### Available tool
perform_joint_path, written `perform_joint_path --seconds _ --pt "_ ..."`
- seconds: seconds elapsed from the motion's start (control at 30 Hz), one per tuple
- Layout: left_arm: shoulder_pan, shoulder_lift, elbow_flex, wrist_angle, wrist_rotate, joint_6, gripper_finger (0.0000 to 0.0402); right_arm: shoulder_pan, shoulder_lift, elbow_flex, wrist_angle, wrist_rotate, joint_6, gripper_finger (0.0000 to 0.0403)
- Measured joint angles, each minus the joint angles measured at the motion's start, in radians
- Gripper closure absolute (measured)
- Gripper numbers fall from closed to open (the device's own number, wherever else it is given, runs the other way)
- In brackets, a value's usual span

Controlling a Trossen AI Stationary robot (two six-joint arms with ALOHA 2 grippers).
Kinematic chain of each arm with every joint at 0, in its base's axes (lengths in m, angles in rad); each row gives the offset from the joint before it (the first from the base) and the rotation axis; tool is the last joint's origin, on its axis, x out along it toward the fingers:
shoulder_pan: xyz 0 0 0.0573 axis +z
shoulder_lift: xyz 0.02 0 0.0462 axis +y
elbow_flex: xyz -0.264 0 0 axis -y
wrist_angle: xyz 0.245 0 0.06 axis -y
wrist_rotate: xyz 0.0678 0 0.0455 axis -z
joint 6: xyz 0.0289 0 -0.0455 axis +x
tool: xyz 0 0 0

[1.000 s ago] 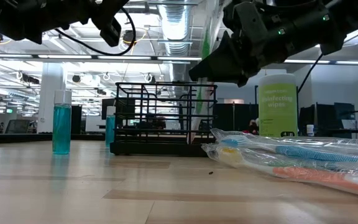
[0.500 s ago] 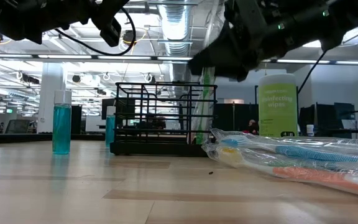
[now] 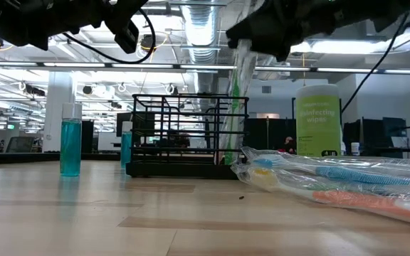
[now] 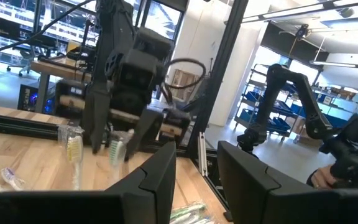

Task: Pick & Place toothbrushing station
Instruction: Put the green toothbrush into the mesh, then put the purple toothbrush into the mesh

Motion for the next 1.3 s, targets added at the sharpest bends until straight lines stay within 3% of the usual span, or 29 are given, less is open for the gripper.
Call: perform_joint_path --seconds 0.23,0.57,1.3 --pt "0.000 0.000 0.000 0.000 0.000 0.000 0.0289 -0.015 -0.140 0.000 -0.039 0.026 -0.088 0.0272" --pt "0.000 0.000 0.000 0.000 0.000 0.000 0.0289 -0.065 -0.315 0.000 -0.341 0.072 -0.008 0.0291" --pt "0.000 0.000 0.000 0.000 0.000 0.007 0.0289 -0.204 -0.334 0.000 -0.624 0.067 0.057 0.0295"
